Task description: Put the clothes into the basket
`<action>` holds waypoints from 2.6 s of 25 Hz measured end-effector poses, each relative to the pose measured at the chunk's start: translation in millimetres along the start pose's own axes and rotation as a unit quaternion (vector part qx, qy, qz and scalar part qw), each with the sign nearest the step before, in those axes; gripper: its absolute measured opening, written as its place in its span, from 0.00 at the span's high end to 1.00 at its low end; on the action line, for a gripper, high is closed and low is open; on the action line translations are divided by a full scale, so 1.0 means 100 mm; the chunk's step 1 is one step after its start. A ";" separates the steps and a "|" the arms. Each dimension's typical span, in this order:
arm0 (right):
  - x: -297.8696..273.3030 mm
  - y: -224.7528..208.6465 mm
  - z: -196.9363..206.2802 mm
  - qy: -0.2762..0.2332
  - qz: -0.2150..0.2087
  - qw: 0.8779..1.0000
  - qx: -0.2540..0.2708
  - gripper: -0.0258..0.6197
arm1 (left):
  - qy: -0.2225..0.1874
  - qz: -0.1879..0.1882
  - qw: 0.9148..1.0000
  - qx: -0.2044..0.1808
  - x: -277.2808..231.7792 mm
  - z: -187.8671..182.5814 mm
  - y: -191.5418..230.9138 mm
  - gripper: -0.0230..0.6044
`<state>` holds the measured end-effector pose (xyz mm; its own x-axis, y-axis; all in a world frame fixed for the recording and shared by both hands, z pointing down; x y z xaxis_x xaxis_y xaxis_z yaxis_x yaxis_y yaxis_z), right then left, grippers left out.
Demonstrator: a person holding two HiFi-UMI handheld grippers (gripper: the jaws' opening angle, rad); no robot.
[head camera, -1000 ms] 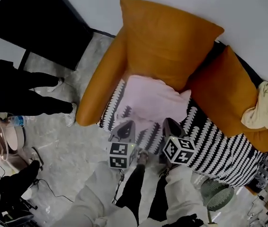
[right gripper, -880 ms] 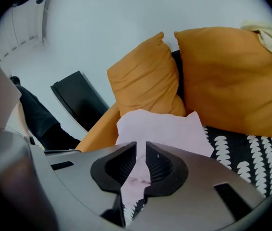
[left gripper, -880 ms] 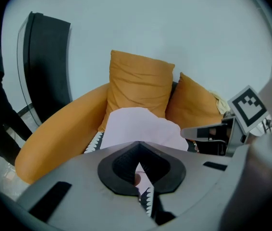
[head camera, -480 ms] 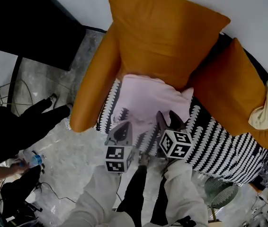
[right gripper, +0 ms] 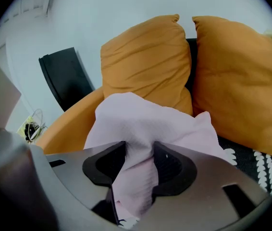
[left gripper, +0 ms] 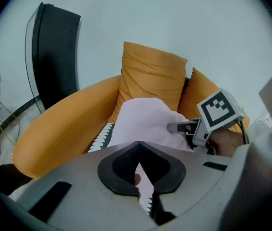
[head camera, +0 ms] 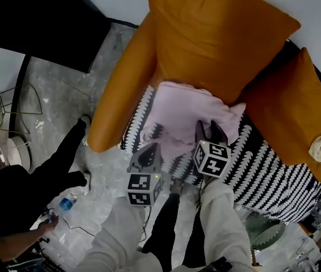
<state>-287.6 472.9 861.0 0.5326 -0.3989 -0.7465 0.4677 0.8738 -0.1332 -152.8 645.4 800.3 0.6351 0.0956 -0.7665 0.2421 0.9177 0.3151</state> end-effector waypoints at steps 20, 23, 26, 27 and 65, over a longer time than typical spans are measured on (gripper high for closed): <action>0.83 0.13 -0.39 0.005 -0.075 0.997 -0.014 0.90 | -0.021 0.003 1.000 -0.006 0.51 -0.33 -0.26 0.96; 1.15 0.26 -0.59 0.003 -0.082 0.997 -0.013 0.90 | -0.033 0.004 0.999 -0.009 0.72 -0.48 -0.33 0.96; 1.48 0.35 -0.75 0.000 -0.083 0.996 -0.015 0.90 | -0.046 0.005 0.999 -0.008 0.97 -0.63 -0.42 0.96; 1.59 0.36 -0.79 -0.002 -0.083 0.996 -0.022 0.90 | -0.050 0.007 0.999 -0.007 1.05 -0.68 -0.45 0.96; 5.40 -1.28 -0.30 -0.174 0.118 0.950 -0.231 0.90 | -0.026 0.287 0.923 -0.255 2.17 -0.61 -3.91 0.96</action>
<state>-81.2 154.4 455.4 0.8224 -0.1751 -0.5412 -0.0095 0.9471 -0.3208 -154.4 330.6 476.0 0.5894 0.6153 -0.5235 -0.5131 0.7856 0.3456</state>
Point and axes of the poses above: the fingertips, and each gripper's own axes: x backward along the fingers, y to its left, z out of its underside, the point moved 8 cm from there along x, backward along the fingers, and after that the axes turned 9 degrees about x, right-handed, at the moved point
